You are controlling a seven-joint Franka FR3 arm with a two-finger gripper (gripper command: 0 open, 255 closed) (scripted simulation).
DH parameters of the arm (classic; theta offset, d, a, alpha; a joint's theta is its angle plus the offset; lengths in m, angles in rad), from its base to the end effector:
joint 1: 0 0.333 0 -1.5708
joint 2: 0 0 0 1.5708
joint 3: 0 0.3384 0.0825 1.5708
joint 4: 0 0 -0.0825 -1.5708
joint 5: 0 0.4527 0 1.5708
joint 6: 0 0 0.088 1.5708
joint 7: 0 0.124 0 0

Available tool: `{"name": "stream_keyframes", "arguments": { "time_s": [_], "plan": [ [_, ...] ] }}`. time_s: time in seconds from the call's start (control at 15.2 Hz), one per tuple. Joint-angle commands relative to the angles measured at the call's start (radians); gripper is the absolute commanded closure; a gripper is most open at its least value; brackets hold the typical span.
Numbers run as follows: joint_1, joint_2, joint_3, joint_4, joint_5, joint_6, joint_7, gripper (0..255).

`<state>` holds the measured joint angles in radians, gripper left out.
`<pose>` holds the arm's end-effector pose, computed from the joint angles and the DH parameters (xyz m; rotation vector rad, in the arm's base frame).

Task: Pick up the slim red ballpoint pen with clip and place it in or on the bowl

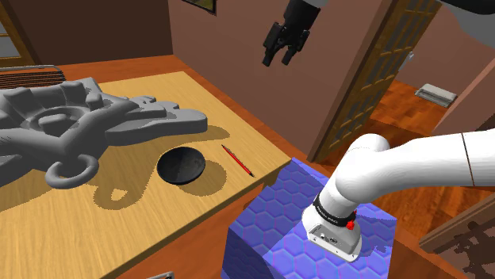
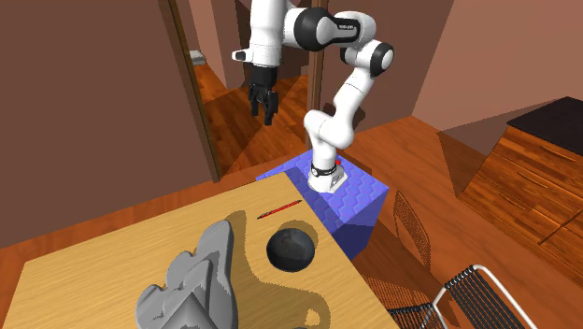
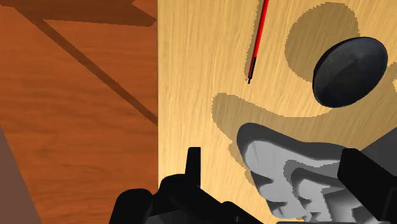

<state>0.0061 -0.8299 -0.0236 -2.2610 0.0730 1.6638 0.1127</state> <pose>0.3570 -0.0009 0.6670 -3.0141 0.1854 -0.3453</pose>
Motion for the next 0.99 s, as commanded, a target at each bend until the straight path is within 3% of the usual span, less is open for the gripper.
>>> {"name": "stream_keyframes", "arguments": {
  "time_s": [0.0,0.92],
  "plan": [
    [0.000,0.000,0.000,0.000,0.000,0.000,0.000,0],
    [0.017,0.227,0.115,-0.253,0.049,0.384,0.110,0]
  ]
}}
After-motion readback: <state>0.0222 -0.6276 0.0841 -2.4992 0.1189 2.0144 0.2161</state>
